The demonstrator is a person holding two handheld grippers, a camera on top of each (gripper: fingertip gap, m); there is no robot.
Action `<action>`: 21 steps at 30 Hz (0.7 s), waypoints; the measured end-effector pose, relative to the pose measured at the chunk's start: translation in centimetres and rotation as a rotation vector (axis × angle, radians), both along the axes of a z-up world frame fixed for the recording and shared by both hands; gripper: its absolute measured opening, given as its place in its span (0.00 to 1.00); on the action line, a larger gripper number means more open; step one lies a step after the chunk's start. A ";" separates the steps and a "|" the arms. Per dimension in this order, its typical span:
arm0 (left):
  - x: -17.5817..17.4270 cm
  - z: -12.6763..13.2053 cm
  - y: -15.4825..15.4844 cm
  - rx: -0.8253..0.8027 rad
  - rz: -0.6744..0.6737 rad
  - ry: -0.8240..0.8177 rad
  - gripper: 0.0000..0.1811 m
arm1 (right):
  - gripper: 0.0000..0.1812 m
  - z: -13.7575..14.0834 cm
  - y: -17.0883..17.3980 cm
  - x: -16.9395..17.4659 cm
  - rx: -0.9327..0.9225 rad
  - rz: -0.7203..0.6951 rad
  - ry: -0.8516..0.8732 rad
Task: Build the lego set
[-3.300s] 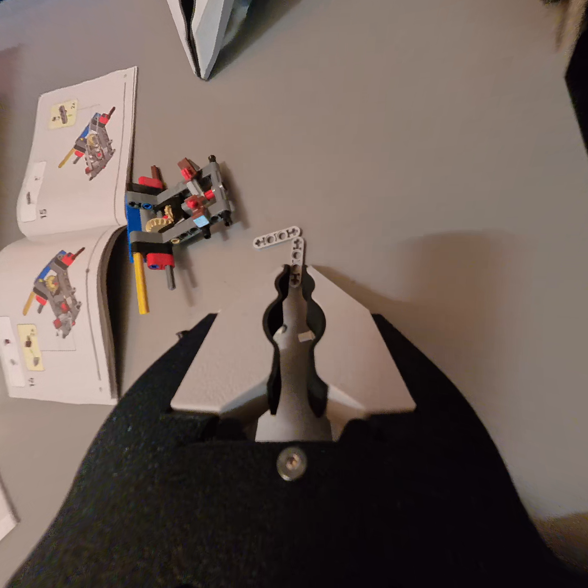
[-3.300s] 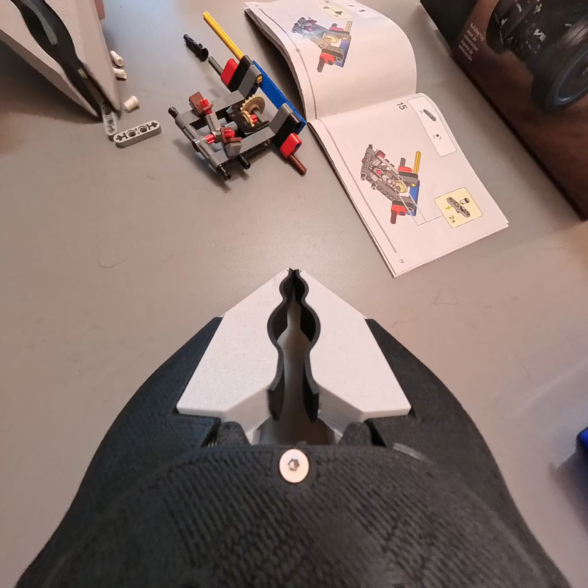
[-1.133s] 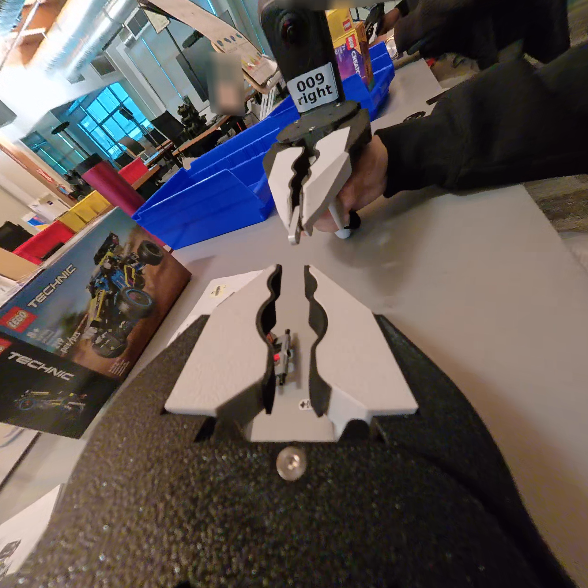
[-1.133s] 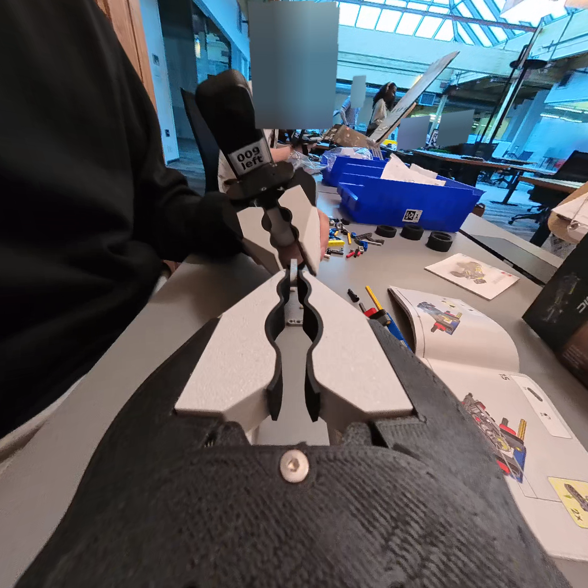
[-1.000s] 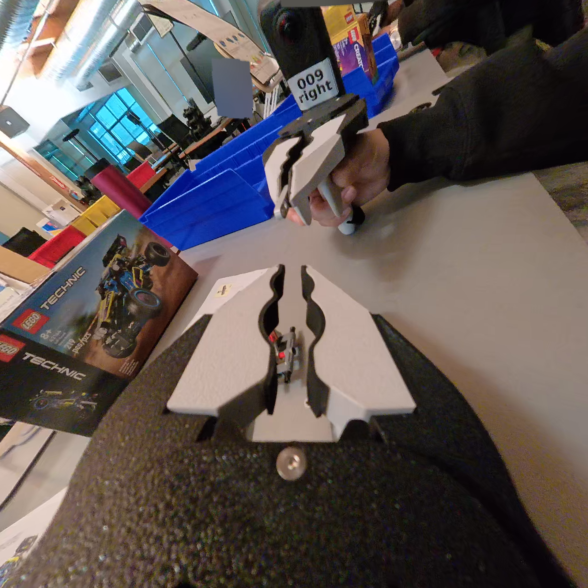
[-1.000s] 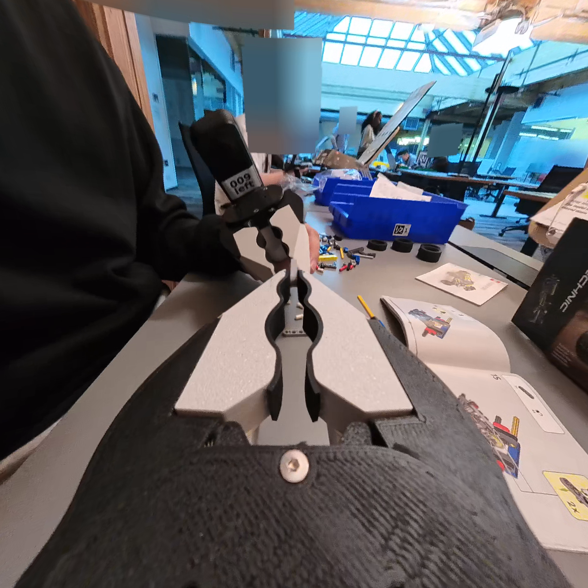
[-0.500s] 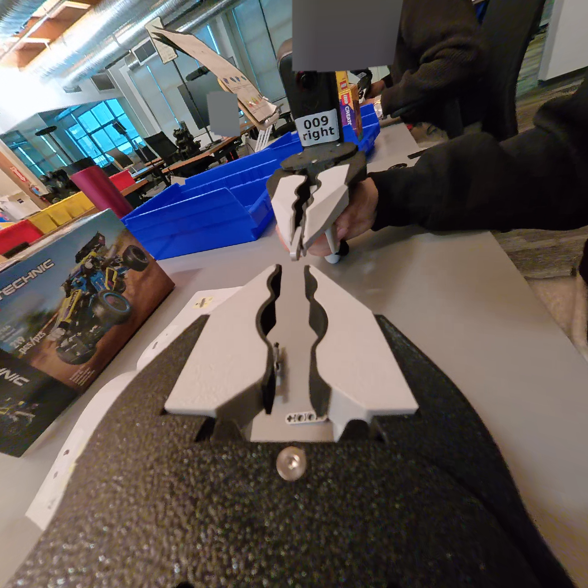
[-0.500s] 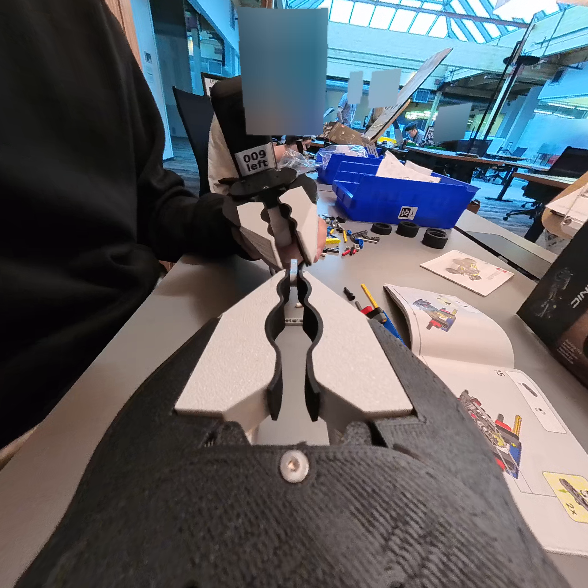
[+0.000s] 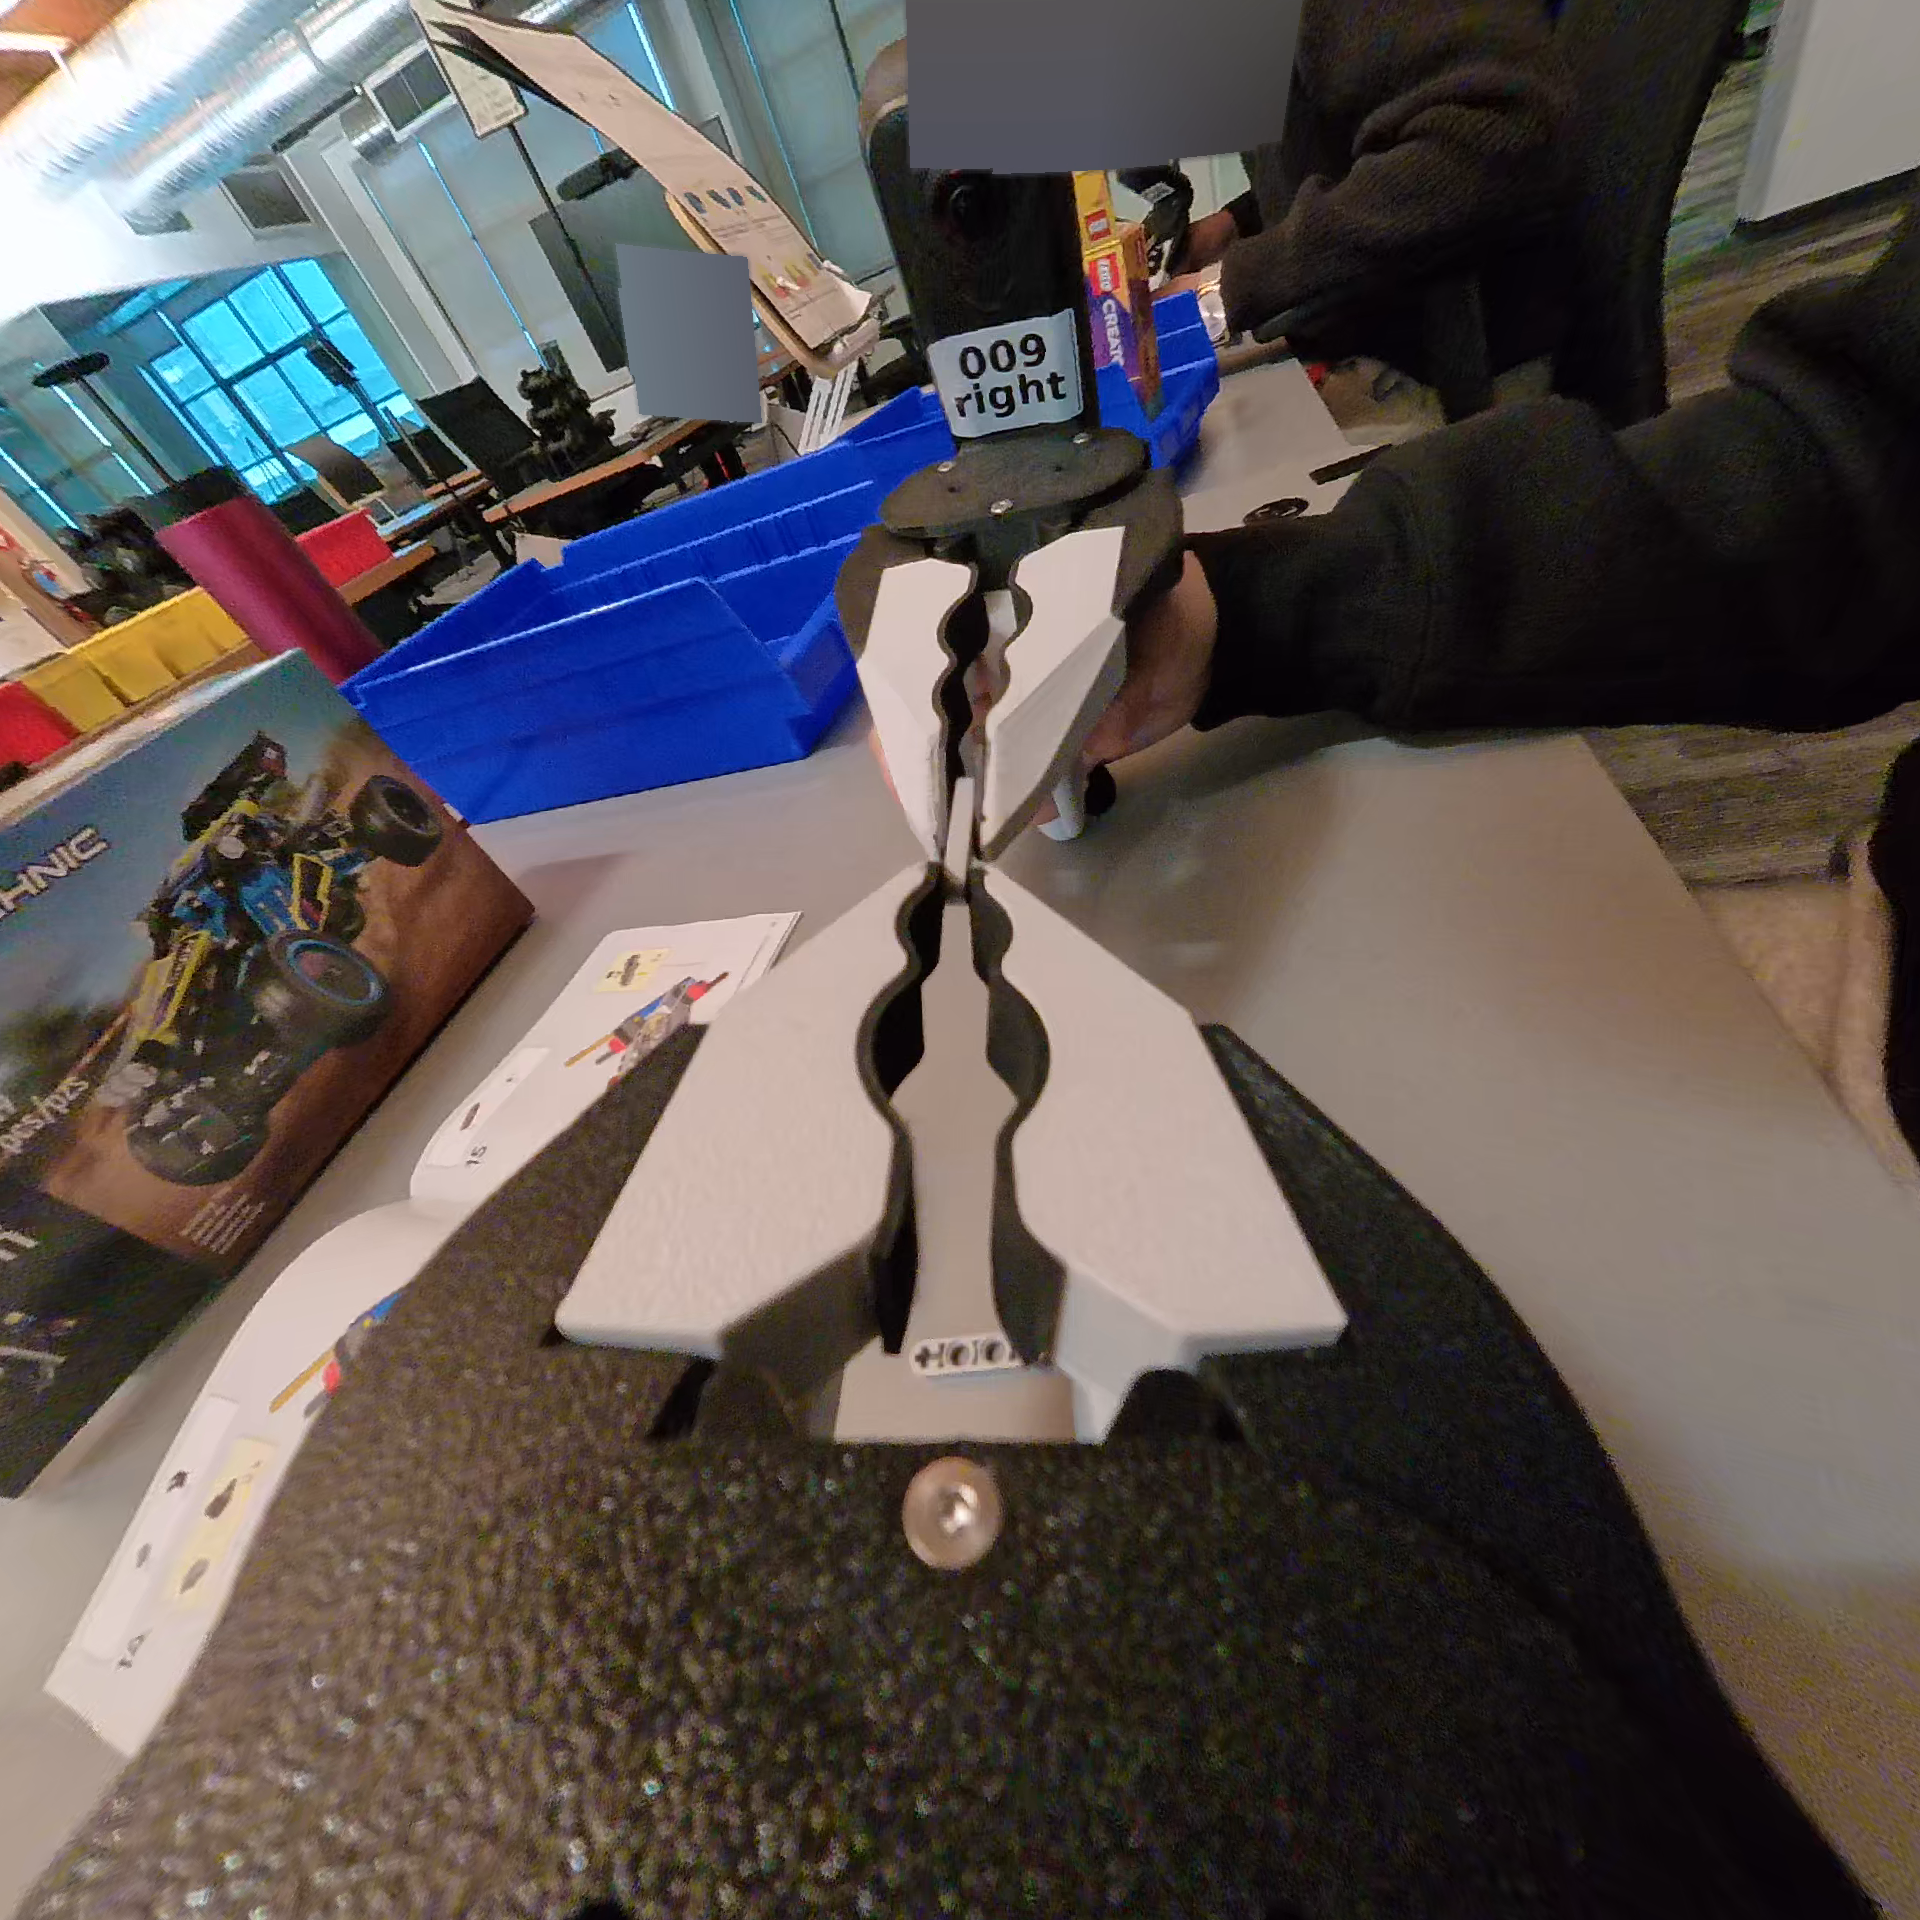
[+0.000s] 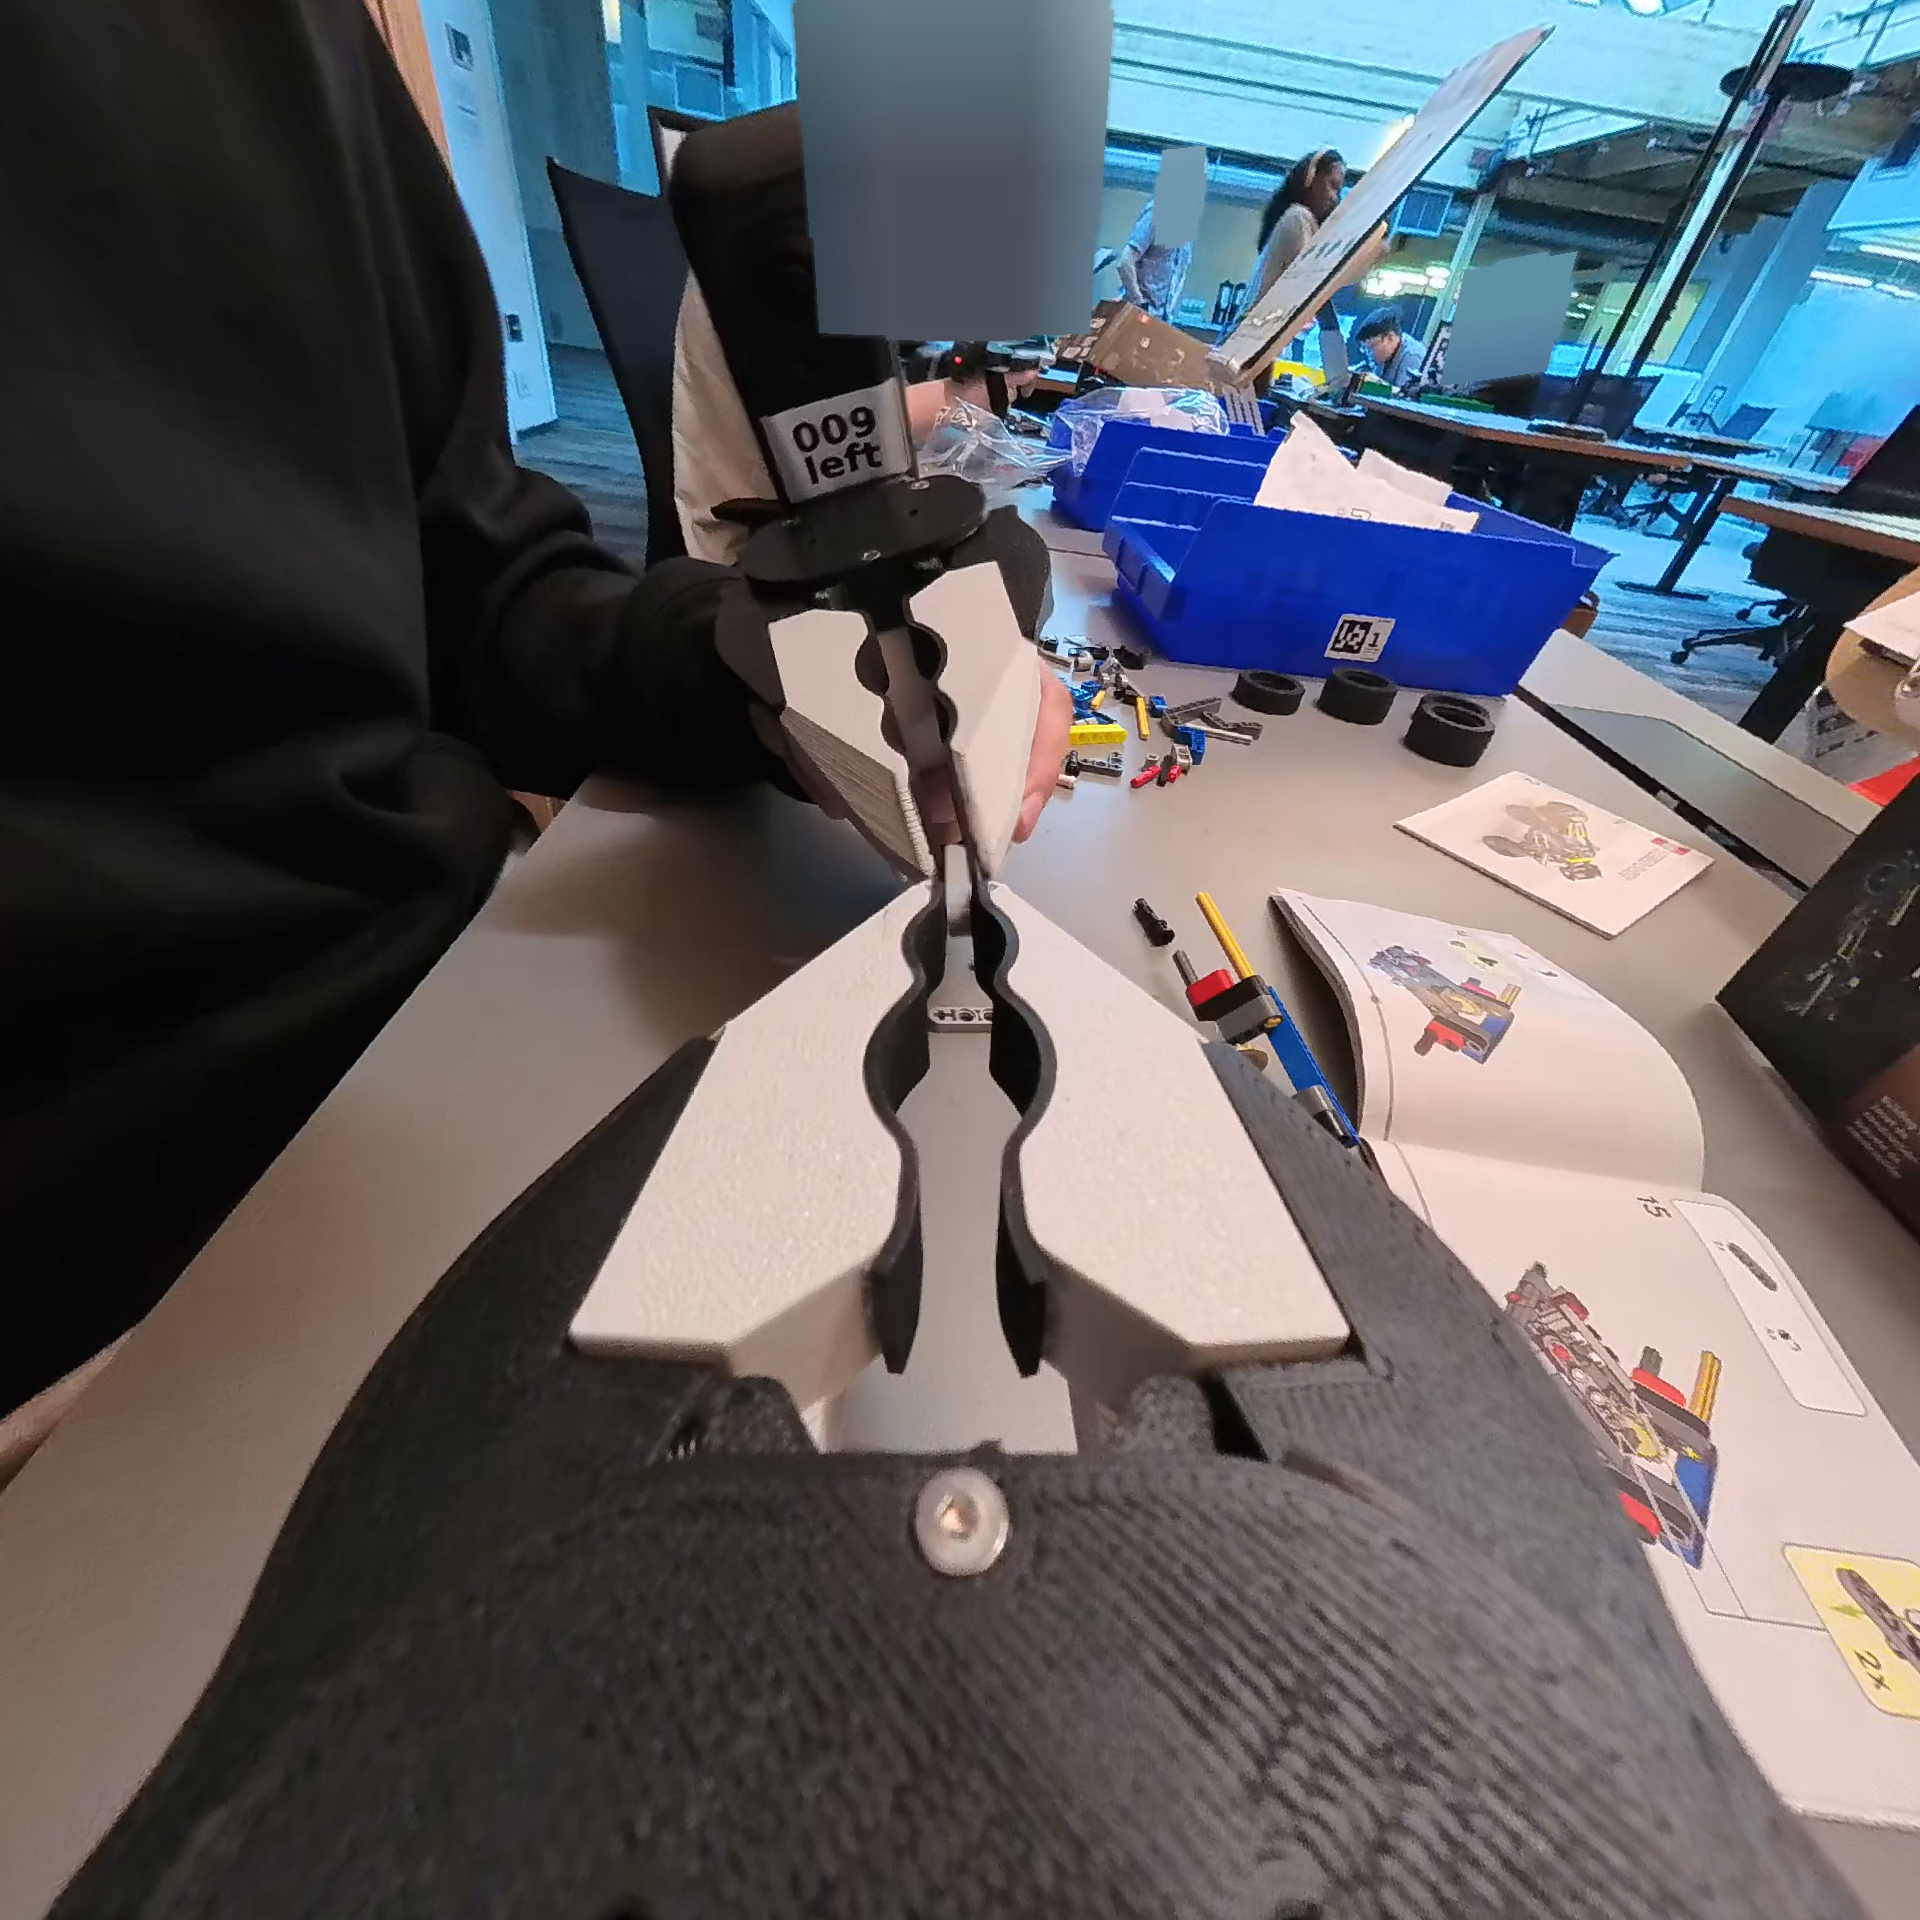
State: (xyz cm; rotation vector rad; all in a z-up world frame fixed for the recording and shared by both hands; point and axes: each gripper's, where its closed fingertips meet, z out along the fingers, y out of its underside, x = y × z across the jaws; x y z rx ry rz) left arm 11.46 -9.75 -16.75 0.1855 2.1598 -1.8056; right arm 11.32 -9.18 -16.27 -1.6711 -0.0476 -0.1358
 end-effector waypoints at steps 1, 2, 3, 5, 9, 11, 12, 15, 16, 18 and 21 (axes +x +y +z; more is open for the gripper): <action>-0.1 0.0 0.0 -0.001 -0.007 0.012 0.01 | 0.01 0.0 0.0 0.0 0.000 0.001 -0.001; -0.1 0.1 0.0 -0.004 -0.013 0.023 0.01 | 0.01 0.0 0.0 0.0 0.003 0.001 -0.001; -0.2 0.1 0.1 -0.005 -0.019 0.033 0.01 | 0.02 0.1 0.0 -0.1 0.004 0.004 -0.001; -0.2 0.1 0.2 -0.002 -0.027 0.053 0.01 | 0.02 0.0 0.0 0.0 0.002 0.000 -0.002; 0.0 0.2 1.1 0.032 -0.058 0.088 0.01 | 0.01 -0.3 0.3 0.2 -0.025 -0.022 -0.014; -0.2 0.7 1.6 0.031 -0.080 0.086 0.01 | 0.01 0.2 0.6 0.0 0.014 -0.022 -0.032; -0.3 0.9 1.8 0.026 -0.092 0.088 0.01 | 0.00 0.5 0.9 -0.1 0.038 -0.017 -0.026; 0.0 0.8 2.6 0.059 -0.091 0.076 0.01 | 0.00 0.3 1.6 0.2 0.025 -0.049 -0.002; 0.0 0.7 2.9 0.075 -0.099 0.078 0.01 | 0.01 0.2 1.9 0.2 0.013 -0.053 0.000; -0.2 0.4 3.5 0.109 -0.132 0.110 0.01 | 0.00 -0.2 2.6 0.0 -0.012 -0.047 0.028; 0.1 0.1 4.2 0.139 -0.128 0.122 0.01 | 0.00 -0.3 3.2 0.3 -0.023 -0.070 0.046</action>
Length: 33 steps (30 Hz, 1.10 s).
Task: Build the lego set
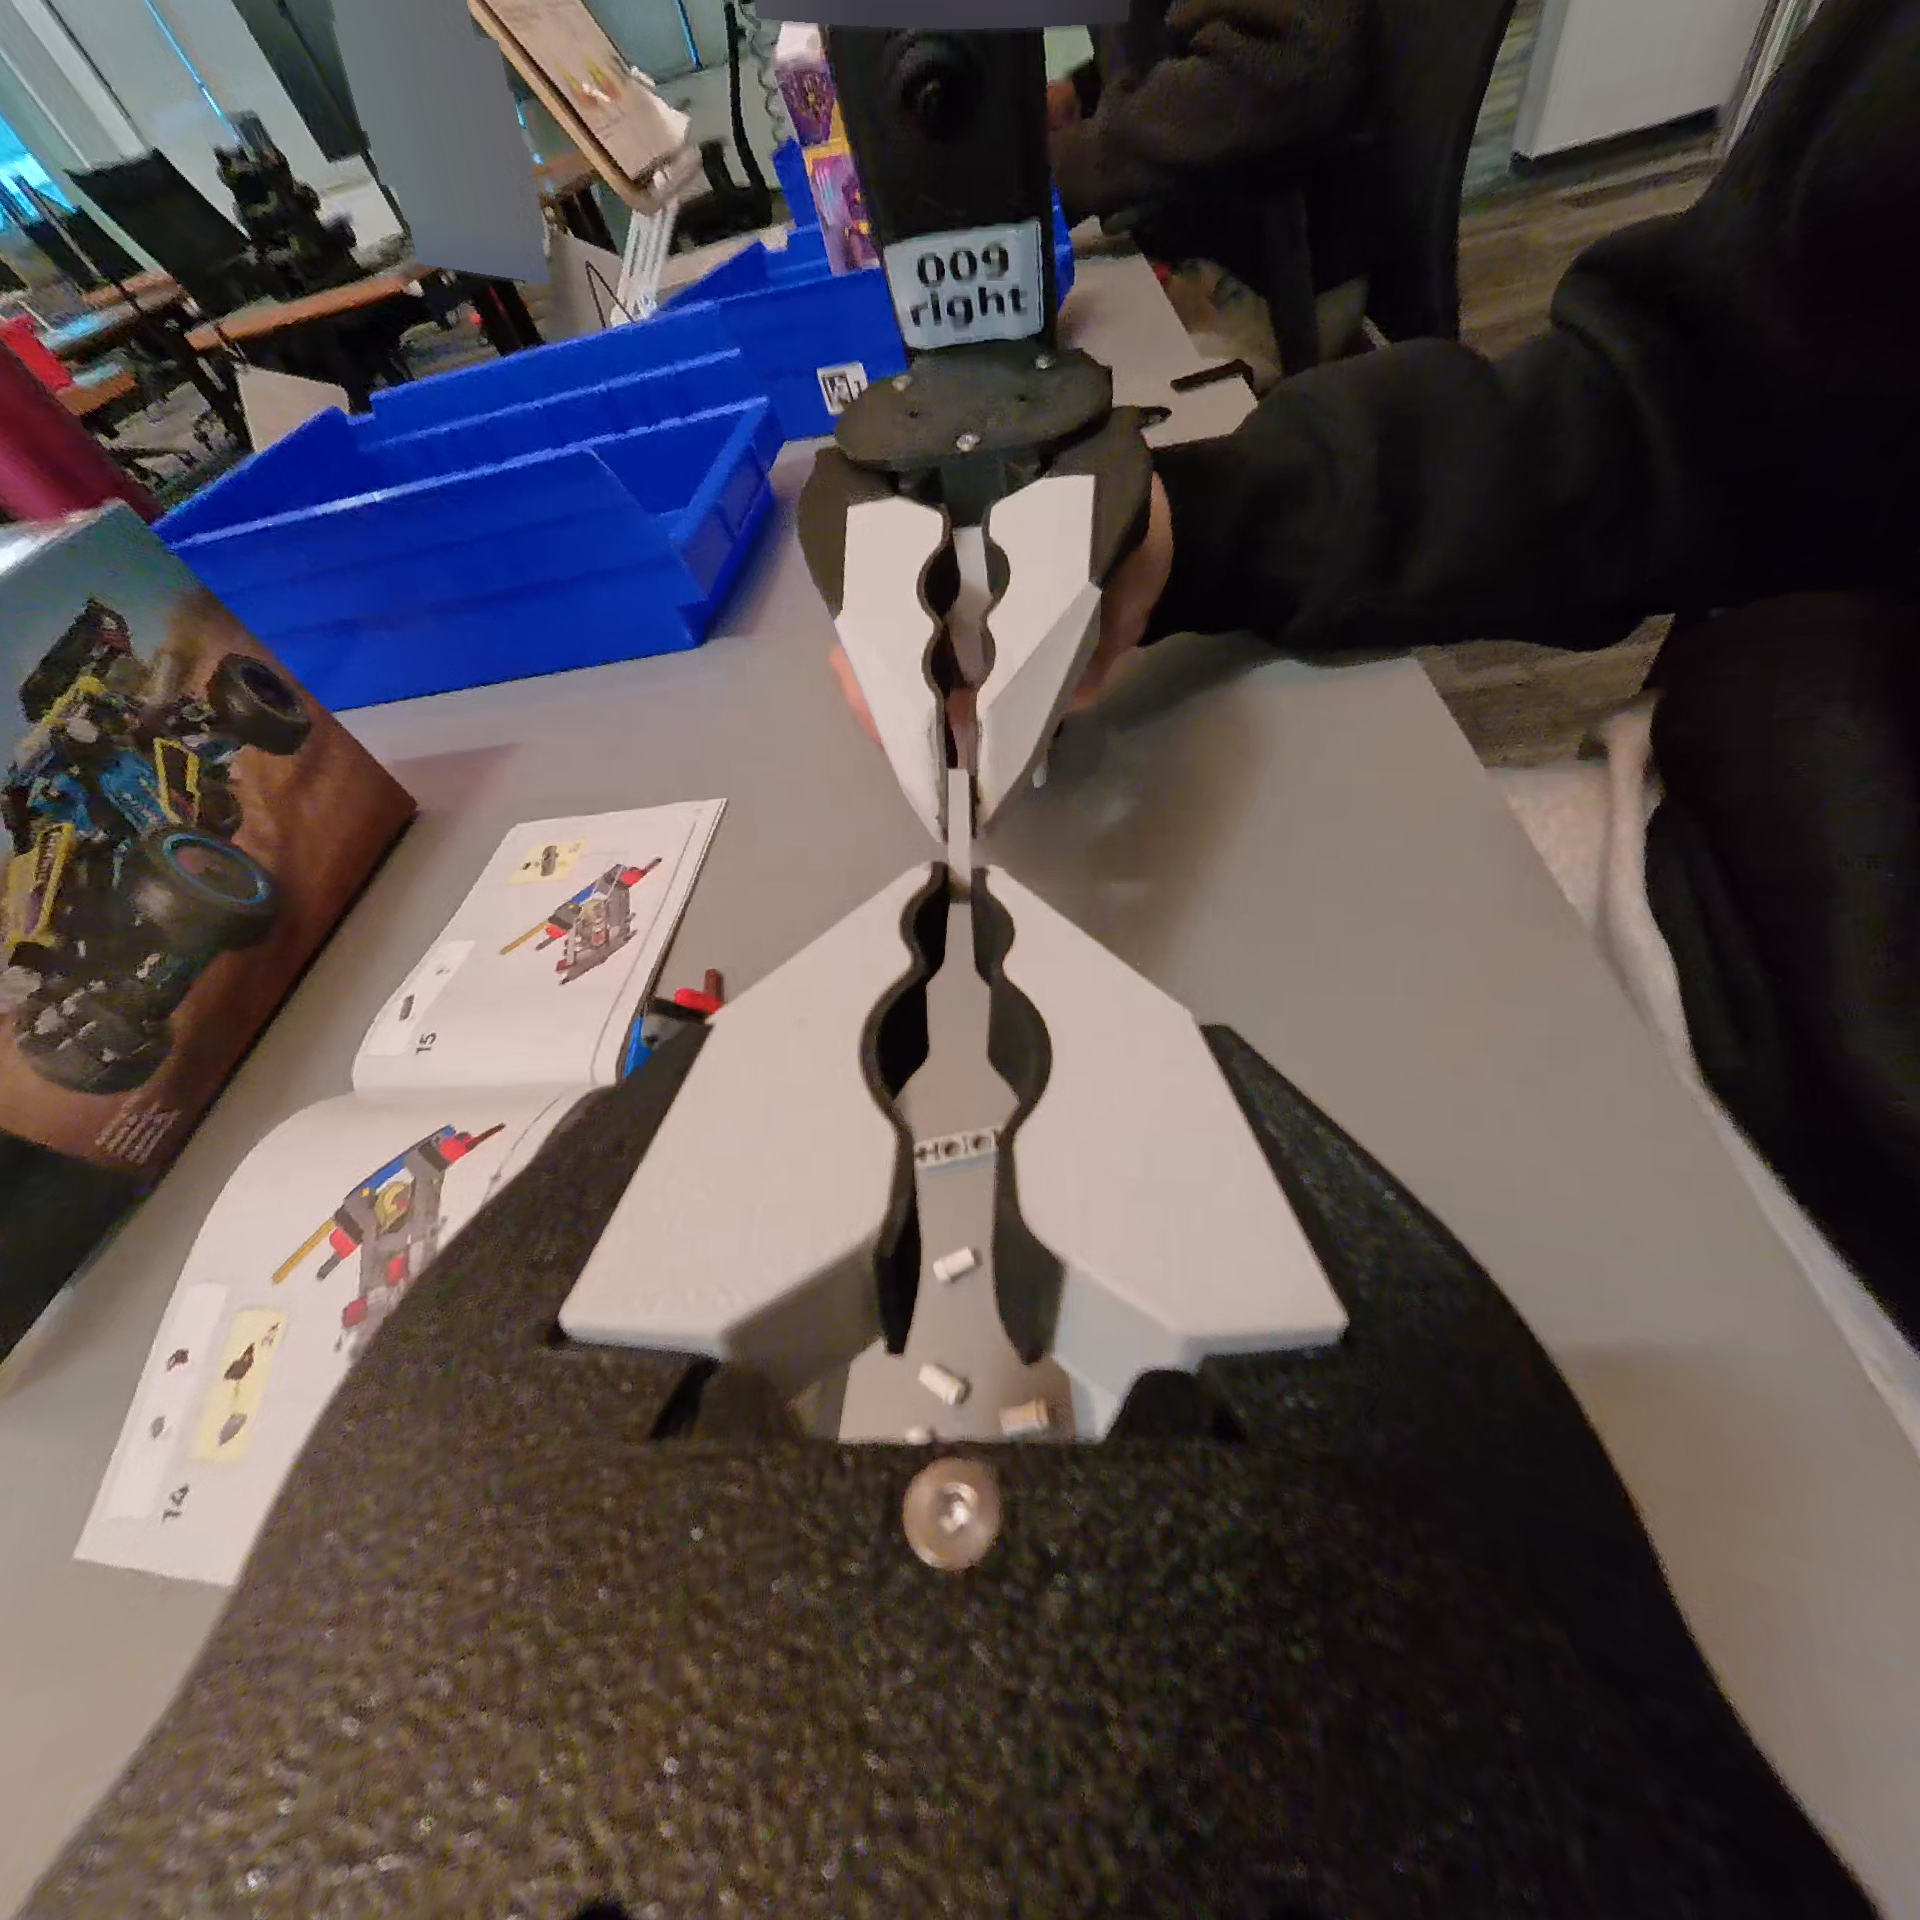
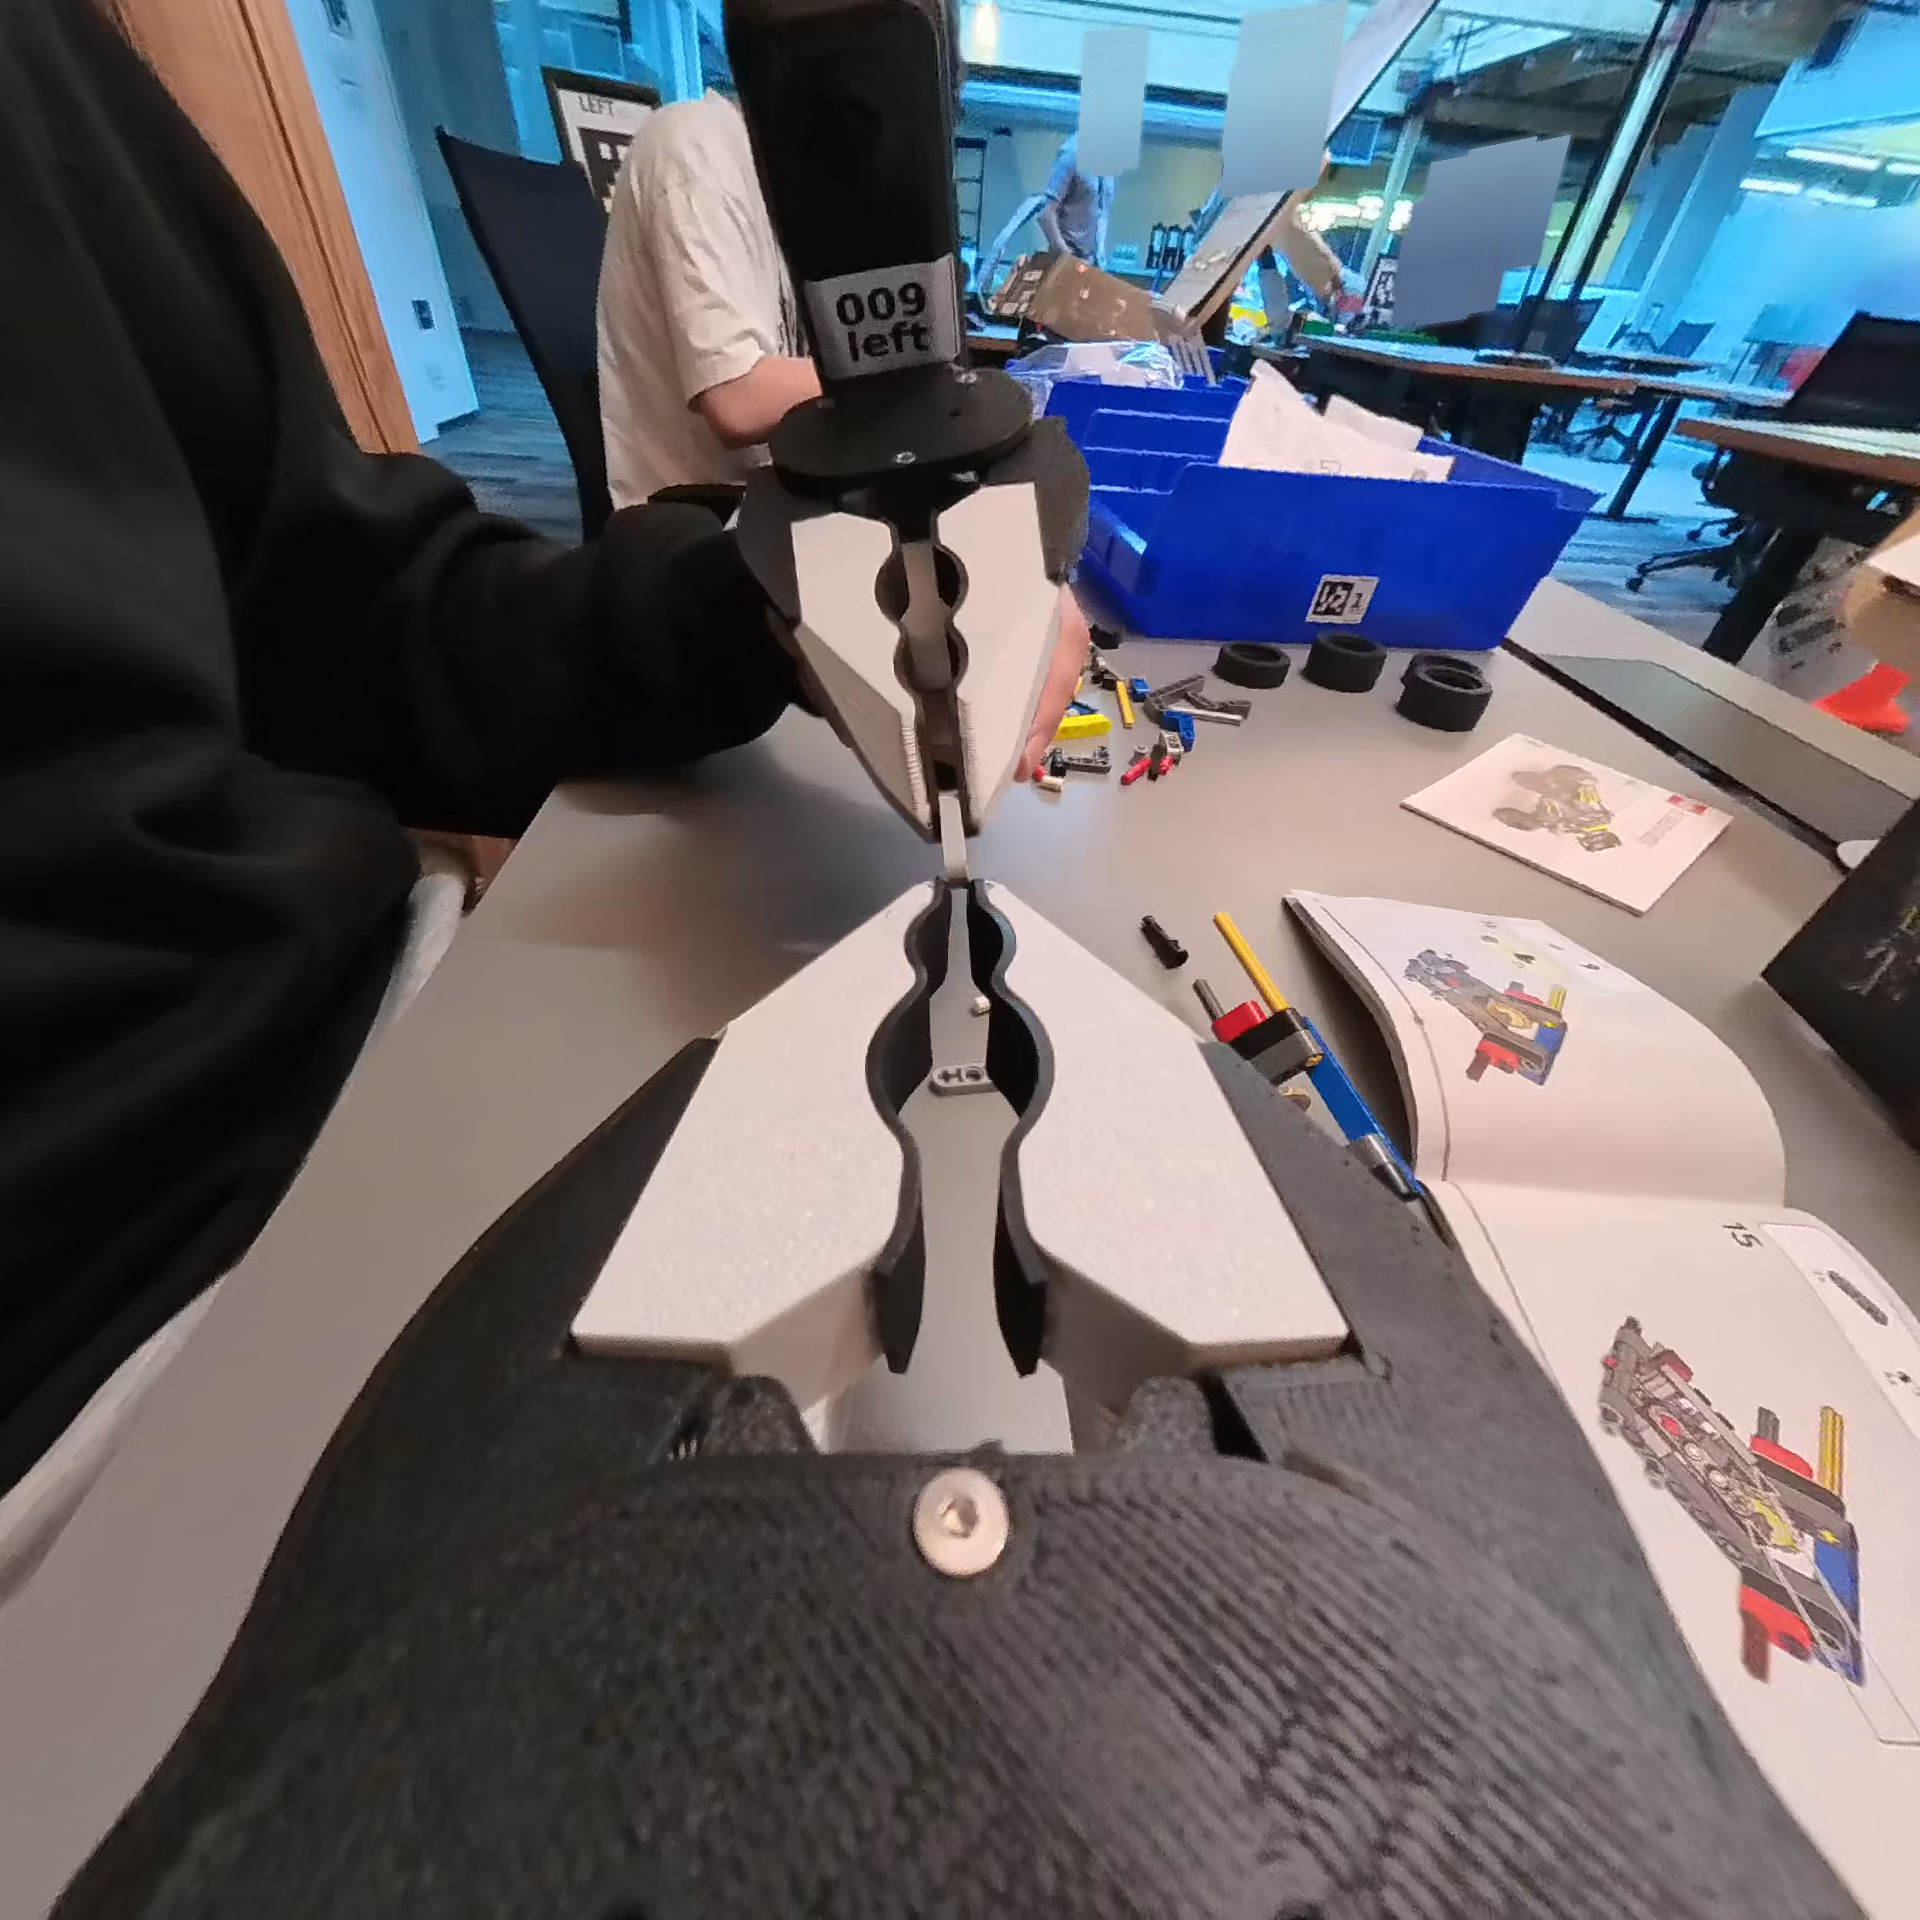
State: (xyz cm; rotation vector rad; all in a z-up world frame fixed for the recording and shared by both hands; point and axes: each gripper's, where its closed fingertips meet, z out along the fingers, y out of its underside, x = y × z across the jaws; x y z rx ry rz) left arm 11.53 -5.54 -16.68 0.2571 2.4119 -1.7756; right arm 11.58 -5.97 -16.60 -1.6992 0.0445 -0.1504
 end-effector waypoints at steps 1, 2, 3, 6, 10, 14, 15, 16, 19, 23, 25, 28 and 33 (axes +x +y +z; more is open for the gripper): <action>0.0 -0.3 0.1 0.018 0.001 0.002 0.01 | 0.01 -0.2 0.1 -0.1 -0.017 0.005 0.007; 0.1 -0.5 0.1 0.031 0.005 0.010 0.01 | 0.01 -0.5 0.1 0.0 -0.033 -0.002 0.011; 0.2 -0.5 0.1 0.033 0.010 0.028 0.01 | 0.01 -0.5 0.1 0.2 -0.036 -0.013 0.010; 0.3 -0.2 -0.1 -0.001 0.008 0.115 0.01 | 0.01 -0.1 -0.2 0.3 -0.005 -0.022 0.010; 0.1 -0.1 -0.2 -0.017 -0.009 0.190 0.01 | 0.01 0.1 -0.2 0.1 0.007 -0.003 0.020; -0.1 -0.5 -0.5 0.033 0.003 0.144 0.01 | 0.07 0.3 -0.4 -0.2 0.019 0.005 0.001; -0.1 -0.7 -0.6 0.047 0.007 0.130 0.01 | 0.03 0.3 -0.5 -0.3 0.024 0.011 0.009; -0.2 -0.8 -0.7 0.056 0.008 0.118 0.01 | 0.01 0.4 -0.6 -0.4 0.029 0.025 0.018; -0.2 -0.9 -0.9 0.068 0.021 0.089 0.01 | 0.01 0.2 -0.8 -0.3 0.016 0.031 0.039; 0.1 -0.8 -1.1 0.041 0.036 0.092 0.01 | 0.01 0.1 -0.9 0.0 0.007 -0.004 0.010; 0.2 -0.9 -1.2 0.042 0.038 0.104 0.01 | 0.01 0.0 -0.9 0.1 -0.004 -0.009 -0.006; 0.1 -1.2 -1.2 0.045 0.026 0.089 0.01 | 0.01 -0.3 -0.8 -0.1 -0.020 0.009 -0.002; 0.1 -1.2 -0.8 0.060 0.024 0.069 0.07 | 0.01 -0.3 -1.0 0.0 -0.024 0.010 -0.016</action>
